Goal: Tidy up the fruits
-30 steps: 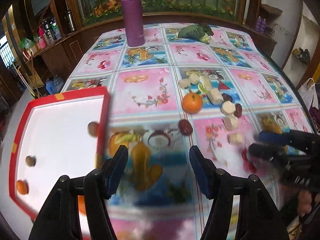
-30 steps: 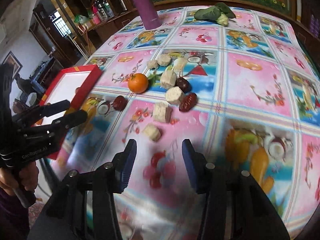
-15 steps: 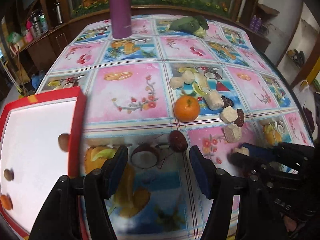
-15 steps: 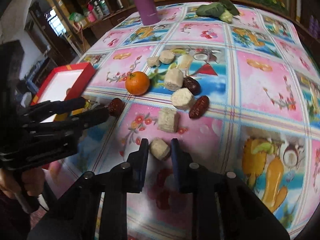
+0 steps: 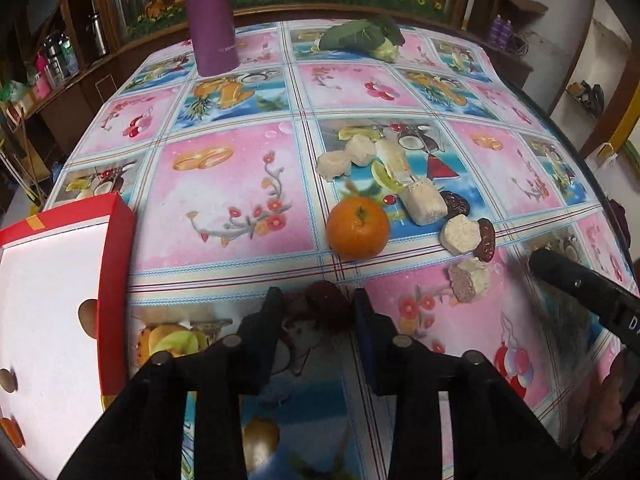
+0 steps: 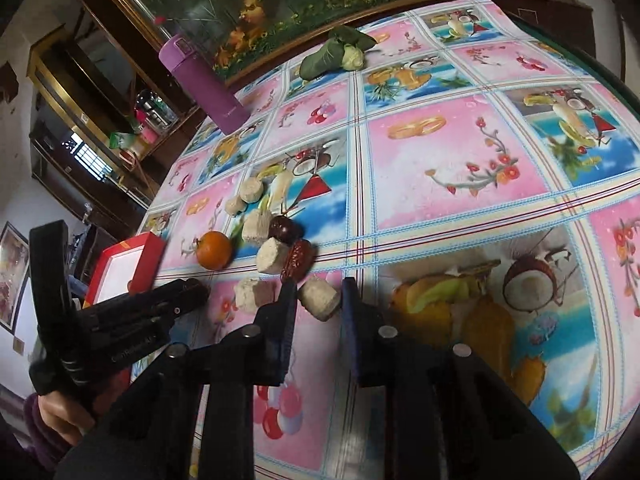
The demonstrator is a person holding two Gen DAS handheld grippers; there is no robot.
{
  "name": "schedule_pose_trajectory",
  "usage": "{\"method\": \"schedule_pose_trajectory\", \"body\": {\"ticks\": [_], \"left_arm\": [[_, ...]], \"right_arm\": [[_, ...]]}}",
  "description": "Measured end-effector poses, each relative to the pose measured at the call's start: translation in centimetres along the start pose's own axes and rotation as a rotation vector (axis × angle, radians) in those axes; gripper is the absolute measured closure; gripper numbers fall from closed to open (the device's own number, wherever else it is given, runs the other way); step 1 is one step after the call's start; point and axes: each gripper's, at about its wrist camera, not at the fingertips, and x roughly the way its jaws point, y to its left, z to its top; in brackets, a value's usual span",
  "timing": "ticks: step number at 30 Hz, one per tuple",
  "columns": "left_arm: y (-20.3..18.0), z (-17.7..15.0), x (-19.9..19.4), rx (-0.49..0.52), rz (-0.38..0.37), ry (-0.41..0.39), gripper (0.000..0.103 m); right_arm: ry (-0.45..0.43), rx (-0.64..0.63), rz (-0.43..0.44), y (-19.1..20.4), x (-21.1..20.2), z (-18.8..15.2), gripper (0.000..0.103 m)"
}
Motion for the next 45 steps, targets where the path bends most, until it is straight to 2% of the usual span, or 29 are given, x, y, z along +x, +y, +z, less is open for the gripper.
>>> {"method": "schedule_pose_trajectory", "body": {"ticks": [2, 7, 12, 17, 22, 28, 32, 38, 45], "left_arm": [[0.1, 0.0, 0.0, -0.003, 0.0, -0.009, 0.083], [0.8, -0.3, -1.0, -0.035, -0.01, -0.025, 0.083], [1.6, -1.2, -4.6, -0.046, -0.017, -0.091, 0.083], [3.9, -2.8, -8.8, -0.067, 0.019, -0.176, 0.083], [8.3, -5.1, -11.8, -0.134, 0.082, -0.22, 0.083], [13.7, -8.1, -12.4, -0.235, 0.165, -0.197, 0.083], [16.5, -9.7, -12.7, -0.282, 0.198, -0.188, 0.083], [18.7, -10.8, -11.9, -0.323, 0.212, -0.162, 0.083], [18.6, -11.1, -10.9, -0.298, 0.193, -0.137, 0.083]], "right_arm": [[-0.002, -0.002, 0.011, 0.1, 0.1, 0.1, 0.079], [-0.028, -0.031, 0.022, 0.9, -0.4, -0.3, 0.079], [-0.002, -0.053, 0.059, 3.4, 0.1, -1.2, 0.078], [0.037, -0.159, 0.106, 9.2, 1.6, -2.4, 0.078], [0.07, -0.239, 0.179, 15.4, 3.4, -2.8, 0.078], [0.124, -0.354, 0.249, 23.1, 6.5, -4.6, 0.078], [0.159, -0.389, 0.268, 26.4, 8.6, -5.2, 0.078], [0.186, -0.422, 0.265, 29.6, 11.4, -4.5, 0.078], [0.238, -0.438, 0.221, 30.8, 15.0, -4.3, 0.078]]}}
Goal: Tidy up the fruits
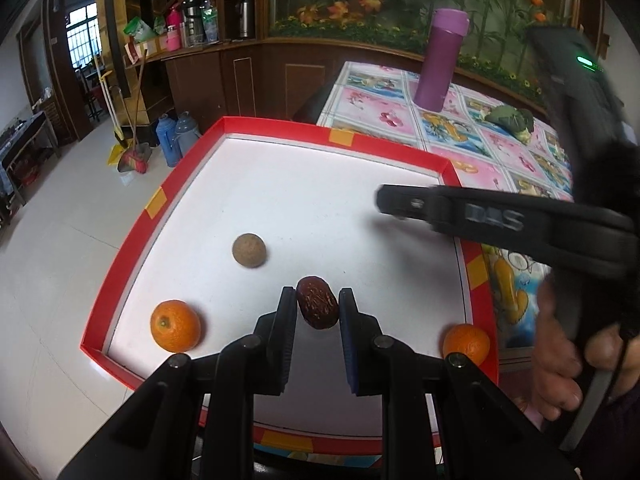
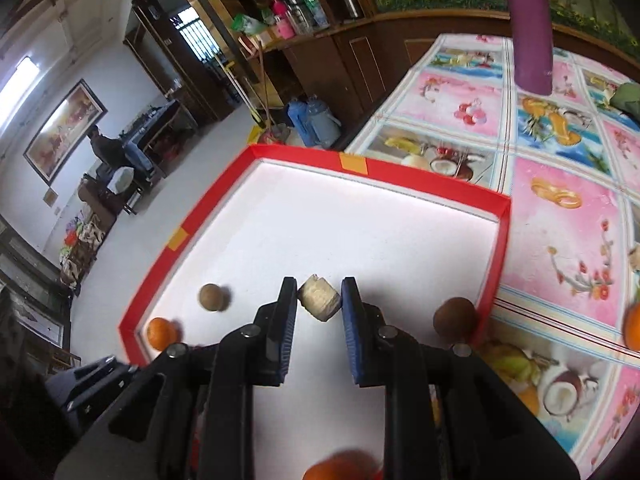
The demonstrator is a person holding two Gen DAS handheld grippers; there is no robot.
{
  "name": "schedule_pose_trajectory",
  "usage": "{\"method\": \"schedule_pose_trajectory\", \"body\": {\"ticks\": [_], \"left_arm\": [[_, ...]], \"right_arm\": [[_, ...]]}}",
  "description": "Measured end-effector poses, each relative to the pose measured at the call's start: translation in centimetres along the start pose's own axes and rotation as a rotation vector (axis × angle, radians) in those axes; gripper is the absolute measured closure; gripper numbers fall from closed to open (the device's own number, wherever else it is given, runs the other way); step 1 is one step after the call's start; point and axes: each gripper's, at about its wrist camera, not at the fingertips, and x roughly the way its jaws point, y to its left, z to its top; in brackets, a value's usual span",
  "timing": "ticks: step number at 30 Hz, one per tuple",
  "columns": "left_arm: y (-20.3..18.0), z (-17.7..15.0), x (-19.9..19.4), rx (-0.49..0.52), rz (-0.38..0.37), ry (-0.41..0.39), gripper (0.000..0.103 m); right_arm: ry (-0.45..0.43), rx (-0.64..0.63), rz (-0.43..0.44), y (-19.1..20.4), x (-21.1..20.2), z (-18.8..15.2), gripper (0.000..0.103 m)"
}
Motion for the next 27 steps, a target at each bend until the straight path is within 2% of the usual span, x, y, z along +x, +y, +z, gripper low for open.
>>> {"method": "schedule_pose_trajectory", "body": {"ticks": [3, 12, 18, 20, 22, 24, 27], "left_arm": [[0.1, -0.2, 0.4, -0.001, 0.004, 0.013, 0.083], [1.3, -0.5, 1.6, -0.015, 0.098, 0.035, 0.083], [1.1, -0.7, 1.7, -0.005, 0.151, 0.032, 0.08], [1.0, -0.7, 1.6, -0.001, 0.165, 0.037, 0.08], [1.0, -0.8, 1.5, -0.003, 0.173, 0.04, 0.079], [0.8, -0.8, 1.1, 0.0, 0.185, 0.034, 0.076], [0.4, -0.7, 0.2, 0.008, 0.206, 0.009, 0.073]], "right_arm": [[0.027, 0.021, -0.013, -0.5, 1.3, 0.0, 0.078], [0.039, 0.0, -0.086, -0.3, 1.8, -0.3, 0.078], [0.057, 0.01, -0.078, -0.3, 1.6, -0.2, 0.076], [0.058, 0.028, -0.042, -0.7, 1.2, -0.2, 0.074], [0.033, 0.052, -0.012, -1.1, 0.1, -0.2, 0.062], [-0.008, 0.068, 0.013, -1.4, -1.2, -0.2, 0.055], [-0.064, 0.077, 0.015, -1.9, -3.5, -0.2, 0.054]]}}
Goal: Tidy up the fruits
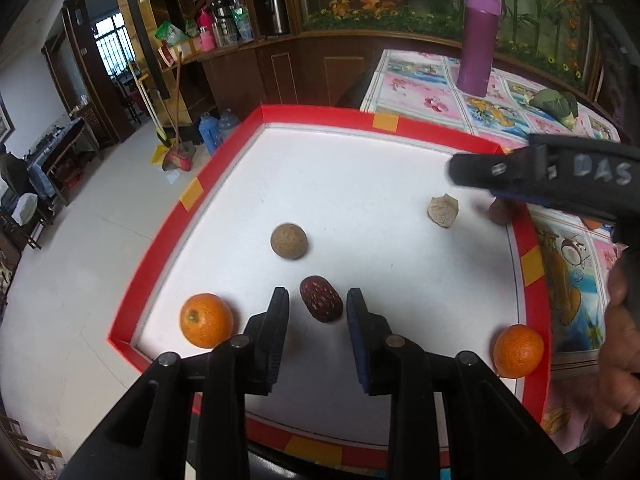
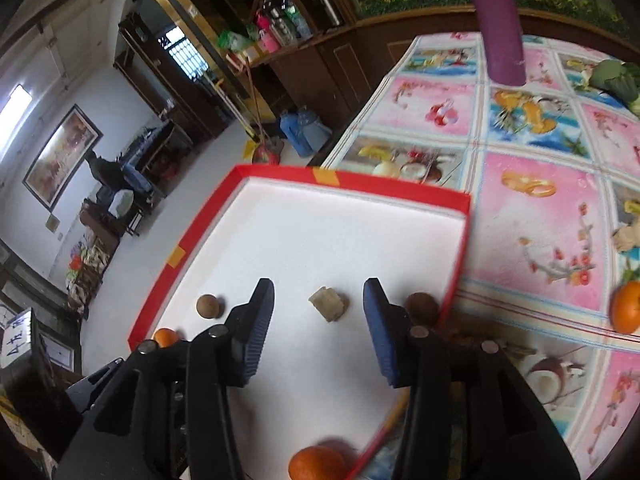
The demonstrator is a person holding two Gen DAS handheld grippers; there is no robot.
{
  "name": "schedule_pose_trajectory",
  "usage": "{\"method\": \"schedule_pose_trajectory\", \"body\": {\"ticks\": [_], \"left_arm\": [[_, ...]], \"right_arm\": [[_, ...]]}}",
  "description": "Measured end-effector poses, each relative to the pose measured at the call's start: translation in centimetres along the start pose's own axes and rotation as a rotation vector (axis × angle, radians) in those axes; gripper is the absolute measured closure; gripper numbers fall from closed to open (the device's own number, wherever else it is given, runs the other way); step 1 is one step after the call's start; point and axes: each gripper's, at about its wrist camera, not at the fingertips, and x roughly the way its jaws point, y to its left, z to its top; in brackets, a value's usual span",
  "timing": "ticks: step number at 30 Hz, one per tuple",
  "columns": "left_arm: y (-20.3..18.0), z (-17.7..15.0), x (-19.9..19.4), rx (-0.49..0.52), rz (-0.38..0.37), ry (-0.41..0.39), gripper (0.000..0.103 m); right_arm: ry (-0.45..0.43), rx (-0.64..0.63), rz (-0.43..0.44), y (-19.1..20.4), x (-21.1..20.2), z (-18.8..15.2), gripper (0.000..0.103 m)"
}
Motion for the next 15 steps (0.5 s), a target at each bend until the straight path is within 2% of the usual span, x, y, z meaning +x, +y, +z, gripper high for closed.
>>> {"method": "schedule_pose_trajectory", "body": {"ticks": [8, 12, 15], "left_arm": [[-1.7, 0.5, -2.3, 0.029, 0.019, -0.051, 0.071], [-2.9, 1.1, -3.5, 0.043, 0.016, -0.078, 0.069], [-4.1, 1.8, -4.5, 0.056, -0.002, -0.111, 0.064]], "right_arm": [[-0.104, 0.043, -0.026, -3.1, -5.6, 0.0, 0.055], [-0.145, 0.082, -0.05, -6.1, -8.9, -0.9, 0.055], [-0.181, 0.115, -0.106, -9.3, -11.5, -1.9, 0.055]]}}
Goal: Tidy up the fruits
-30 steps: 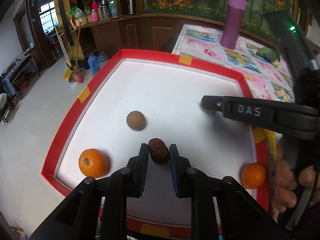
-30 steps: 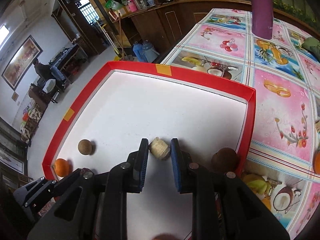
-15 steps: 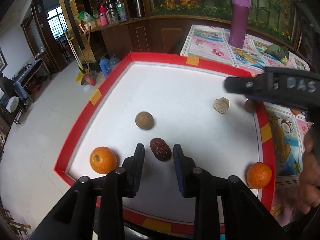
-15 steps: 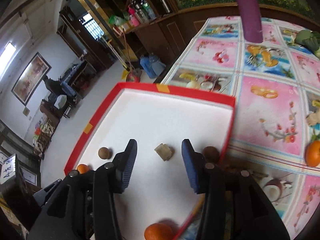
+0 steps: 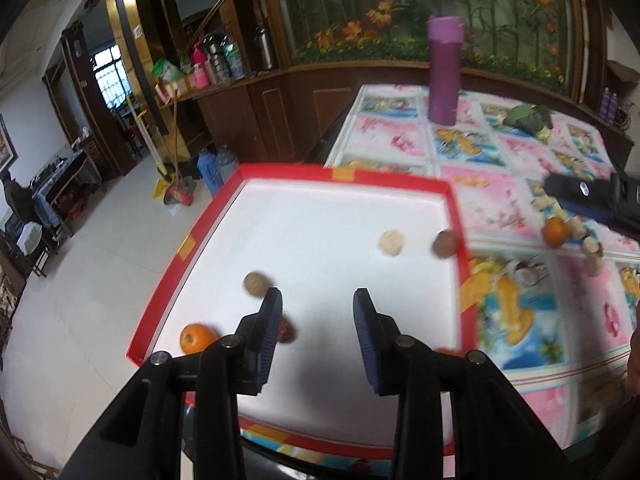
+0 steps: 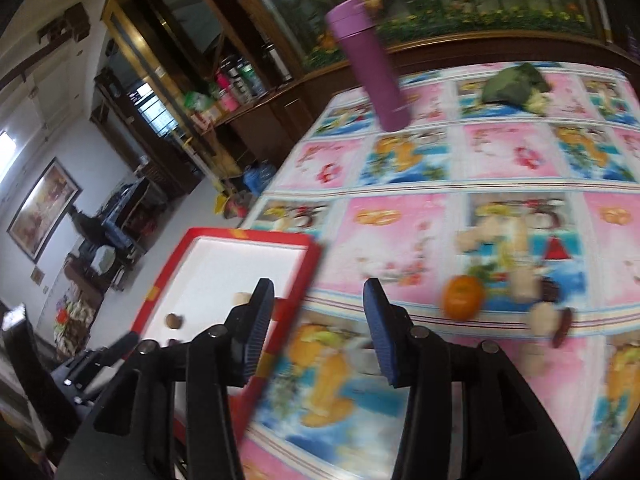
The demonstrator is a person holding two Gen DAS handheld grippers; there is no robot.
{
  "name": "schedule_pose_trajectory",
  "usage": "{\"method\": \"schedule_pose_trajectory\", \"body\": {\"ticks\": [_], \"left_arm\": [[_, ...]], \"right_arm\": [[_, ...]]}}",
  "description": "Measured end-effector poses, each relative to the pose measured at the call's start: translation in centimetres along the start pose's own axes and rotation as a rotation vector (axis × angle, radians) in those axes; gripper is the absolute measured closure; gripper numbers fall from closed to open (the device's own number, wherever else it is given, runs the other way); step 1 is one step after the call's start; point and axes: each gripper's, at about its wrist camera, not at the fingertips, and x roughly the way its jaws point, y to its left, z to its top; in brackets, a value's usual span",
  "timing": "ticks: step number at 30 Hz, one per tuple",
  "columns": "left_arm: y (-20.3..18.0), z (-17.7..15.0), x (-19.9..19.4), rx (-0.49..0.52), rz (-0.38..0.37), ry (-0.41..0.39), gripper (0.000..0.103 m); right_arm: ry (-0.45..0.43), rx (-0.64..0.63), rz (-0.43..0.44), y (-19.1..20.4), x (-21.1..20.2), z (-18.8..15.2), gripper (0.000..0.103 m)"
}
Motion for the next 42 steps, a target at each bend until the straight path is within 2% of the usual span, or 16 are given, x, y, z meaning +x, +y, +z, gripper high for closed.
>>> {"method": "schedule_pose_trajectory", "body": {"ticks": [5, 9, 14, 19, 23, 26, 29, 33, 36, 39, 42], "left_arm": [[-3.6, 1.2, -0.7, 0.046, -0.077, -0.025, 0.06], [-7.7, 2.0, -0.1, 0.096, -0.165, -0.001, 0.059], [-12.5, 2.4, 1.4, 0.169, -0.223, 0.038, 0.059], [-14.9, 3.1, 2.9, 0.178, -0.268, 0.092, 0.059], [-15.6, 3.4, 3.6, 0.195, -0.267, 0.102, 0.059], [-15.8, 3.8, 4.4, 0.191, -0.27, 0.121, 0.059], [-16.4, 4.1, 4.8, 0.197, -0.285, 0.126, 0.059], [-16.8, 4.4, 5.2, 0.199, -0.303, 0.136, 0.059], [-16.9, 4.6, 5.5, 0.201, -0.31, 0.138, 0.059], [-17.0, 4.9, 5.8, 0.198, -0.316, 0.144, 0.059], [-17.3, 5.1, 6.2, 0.198, -0.314, 0.142, 0.059]], "right_arm": [[-0.036, 0.099, -0.141, -7.8, -4.0, -1.1, 0.055], [-0.028, 0.163, -0.228, -12.7, -5.9, -2.2, 0.055], [0.006, 0.205, -0.235, -16.2, -6.4, -3.0, 0.055], [0.052, 0.138, -0.259, -15.5, -4.4, -3.0, 0.055], [0.085, 0.081, -0.254, -14.2, -3.1, -3.1, 0.057], [0.083, 0.036, -0.292, -13.3, -2.4, -2.8, 0.062], [0.1, 0.036, -0.282, -13.2, -1.8, -2.6, 0.068], [0.095, 0.007, -0.311, -12.9, -1.2, -2.3, 0.069], [0.101, -0.005, -0.343, -13.3, -1.1, -2.1, 0.084], [0.104, 0.013, -0.332, -13.8, -1.4, -2.1, 0.084], [0.103, -0.013, -0.357, -13.4, -1.2, -2.1, 0.084]]}}
